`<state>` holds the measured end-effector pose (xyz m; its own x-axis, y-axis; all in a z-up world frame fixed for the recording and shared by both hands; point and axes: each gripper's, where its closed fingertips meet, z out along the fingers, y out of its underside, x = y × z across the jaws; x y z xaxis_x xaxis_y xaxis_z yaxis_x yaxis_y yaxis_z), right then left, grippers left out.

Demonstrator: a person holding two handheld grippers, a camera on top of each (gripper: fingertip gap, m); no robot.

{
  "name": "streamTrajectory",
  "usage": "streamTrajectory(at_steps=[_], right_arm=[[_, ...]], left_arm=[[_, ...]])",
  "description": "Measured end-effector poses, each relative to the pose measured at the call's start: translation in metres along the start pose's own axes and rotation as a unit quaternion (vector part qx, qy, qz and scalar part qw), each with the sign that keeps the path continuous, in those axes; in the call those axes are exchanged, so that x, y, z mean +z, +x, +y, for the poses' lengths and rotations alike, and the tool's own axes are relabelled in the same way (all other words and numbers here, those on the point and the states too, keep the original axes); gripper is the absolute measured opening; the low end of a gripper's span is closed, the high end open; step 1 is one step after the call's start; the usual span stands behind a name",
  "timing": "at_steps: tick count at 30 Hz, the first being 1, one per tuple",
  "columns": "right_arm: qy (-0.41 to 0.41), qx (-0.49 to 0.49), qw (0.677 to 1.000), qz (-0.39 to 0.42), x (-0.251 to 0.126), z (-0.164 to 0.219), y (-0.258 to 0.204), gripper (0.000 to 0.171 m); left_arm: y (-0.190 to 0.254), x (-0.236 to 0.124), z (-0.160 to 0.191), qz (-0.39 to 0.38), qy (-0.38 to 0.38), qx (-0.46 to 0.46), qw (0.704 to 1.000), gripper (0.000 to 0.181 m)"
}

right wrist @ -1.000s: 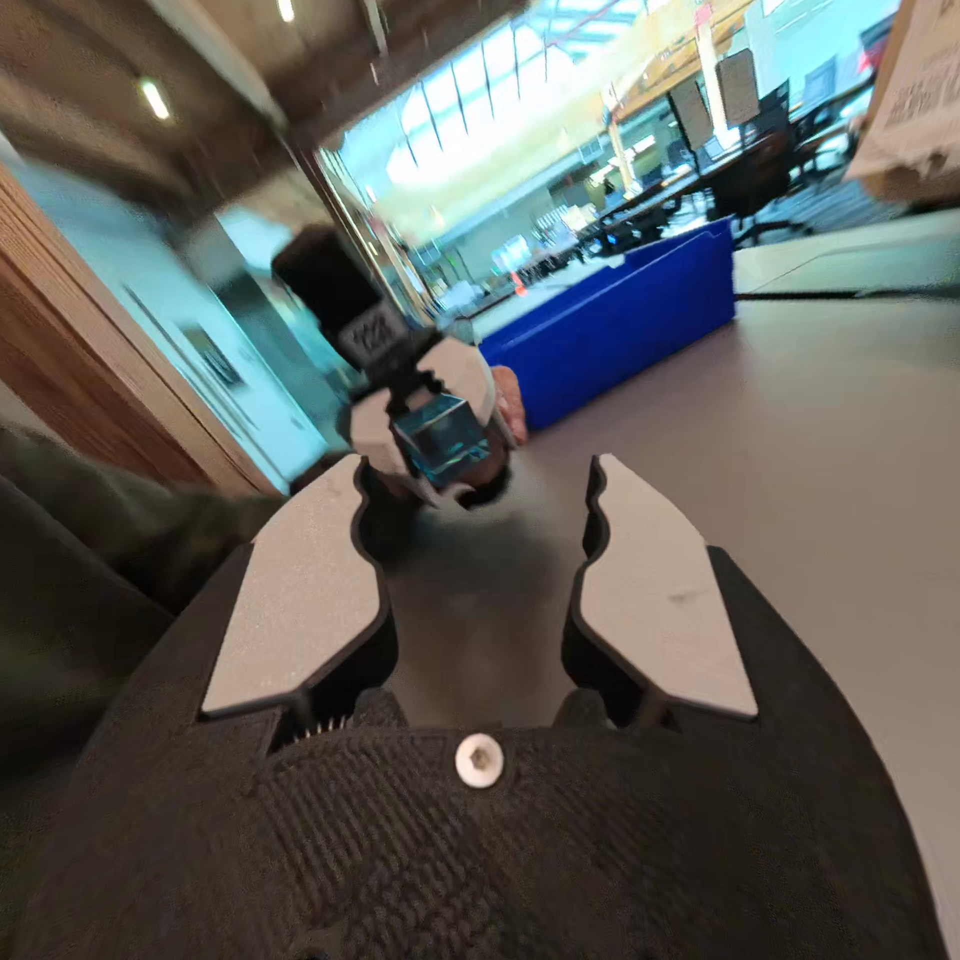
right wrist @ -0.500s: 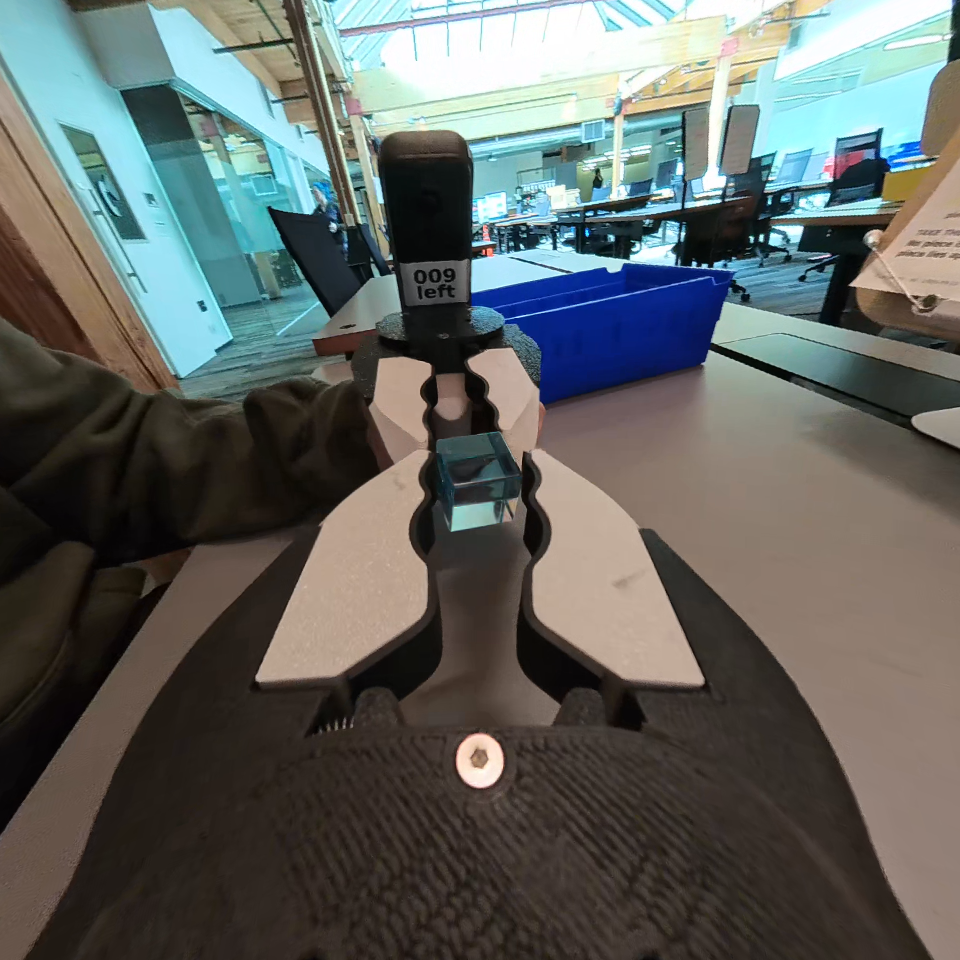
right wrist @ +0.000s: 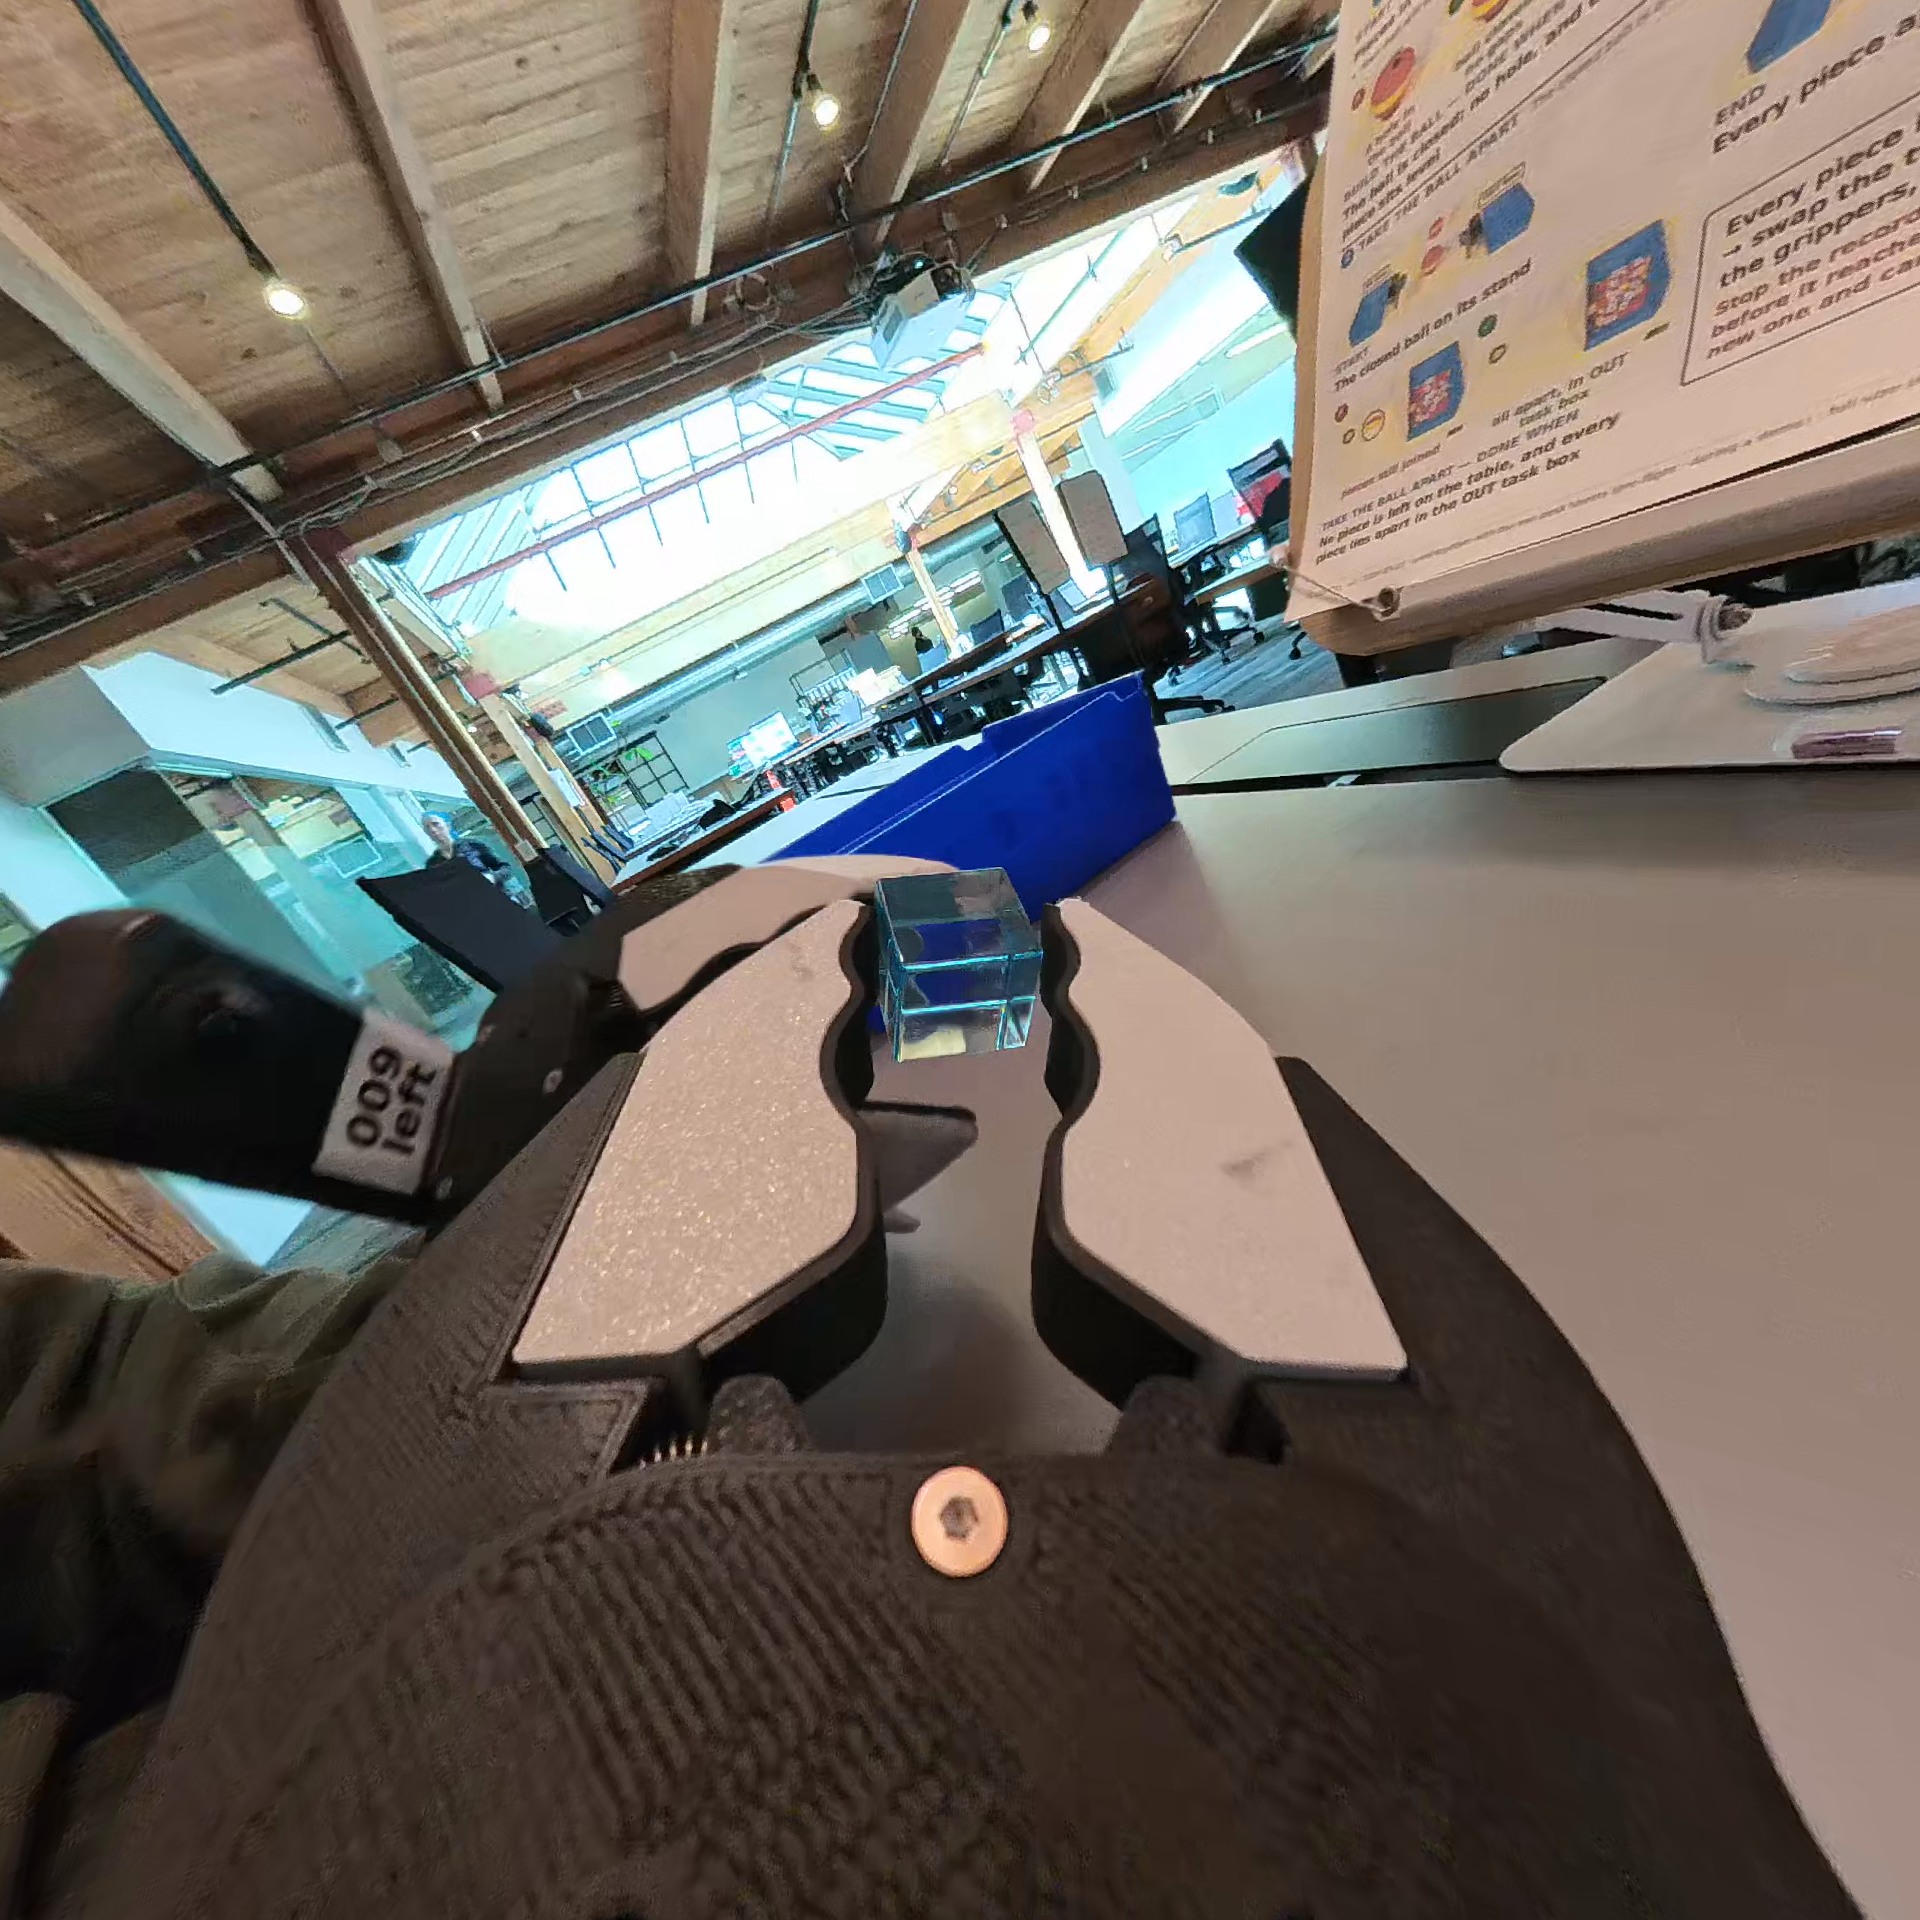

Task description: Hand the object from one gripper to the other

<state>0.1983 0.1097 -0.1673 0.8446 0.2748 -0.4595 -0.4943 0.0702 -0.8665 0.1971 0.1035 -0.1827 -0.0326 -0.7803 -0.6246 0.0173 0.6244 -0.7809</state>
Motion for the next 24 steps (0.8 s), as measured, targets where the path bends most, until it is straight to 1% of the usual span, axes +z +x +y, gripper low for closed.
streamTrajectory(at_steps=[1, 3, 5, 7, 8, 9, 10, 11, 13, 15, 17, 18, 22, 24], right_arm=[[0.002, -0.004, 1.000, 0.002, 0.001, 0.001, -0.002, 0.030], [0.009, -0.012, 1.000, 0.000, 0.002, 0.000, -0.006, 0.030], [0.012, -0.024, 1.000, -0.001, 0.002, -0.001, -0.006, 0.028], [0.008, -0.037, 0.999, -0.022, 0.000, -0.003, -0.009, 0.027], [0.004, -0.045, 0.998, -0.036, -0.001, -0.003, -0.010, 0.031], [-0.001, -0.052, 0.998, -0.046, -0.002, -0.004, -0.011, 0.041], [-0.010, -0.058, 0.997, -0.055, -0.004, -0.005, -0.011, 0.048], [-0.022, -0.065, 0.995, -0.072, -0.005, -0.004, -0.014, 0.052], [-0.056, -0.085, 0.989, -0.110, -0.009, 0.002, -0.021, 0.059], [-0.088, -0.109, 0.978, -0.152, -0.012, 0.011, -0.032, 0.057], [-0.101, -0.135, 0.967, -0.192, -0.015, 0.019, -0.047, 0.052], [-0.104, -0.162, 0.958, -0.213, -0.016, 0.023, -0.056, 0.048], [-0.126, -0.306, 0.912, -0.242, -0.020, 0.046, -0.075, 0.054], [-0.120, -0.371, 0.889, -0.239, -0.020, 0.051, -0.079, 0.055]], left_arm=[[-0.002, -0.002, -0.004, -0.013, 0.011, 0.023, 1.000, 0.034], [-0.005, -0.005, -0.007, -0.015, 0.017, 0.025, 0.999, 0.029], [-0.006, -0.005, -0.007, 0.006, 0.019, -0.010, 1.000, 0.029], [-0.007, -0.006, -0.008, 0.037, 0.026, -0.055, 0.997, 0.029], [-0.009, -0.006, -0.006, 0.050, 0.027, -0.079, 0.995, 0.028], [-0.010, -0.008, -0.005, 0.076, 0.032, -0.104, 0.991, 0.028], [-0.007, -0.010, -0.006, 0.118, 0.044, -0.135, 0.983, 0.028], [-0.003, -0.015, -0.009, 0.169, 0.061, -0.172, 0.969, 0.028], [0.003, -0.030, -0.018, 0.274, 0.094, -0.250, 0.924, 0.028], [0.007, -0.045, -0.025, 0.359, 0.111, -0.309, 0.874, 0.028], [0.012, -0.059, -0.028, 0.428, 0.111, -0.345, 0.828, 0.028], [0.014, -0.064, -0.028, 0.455, 0.102, -0.363, 0.807, 0.028], [0.023, -0.078, -0.029, 0.534, 0.078, -0.420, 0.730, 0.028], [0.028, -0.082, -0.026, 0.557, 0.058, -0.436, 0.705, 0.028]])
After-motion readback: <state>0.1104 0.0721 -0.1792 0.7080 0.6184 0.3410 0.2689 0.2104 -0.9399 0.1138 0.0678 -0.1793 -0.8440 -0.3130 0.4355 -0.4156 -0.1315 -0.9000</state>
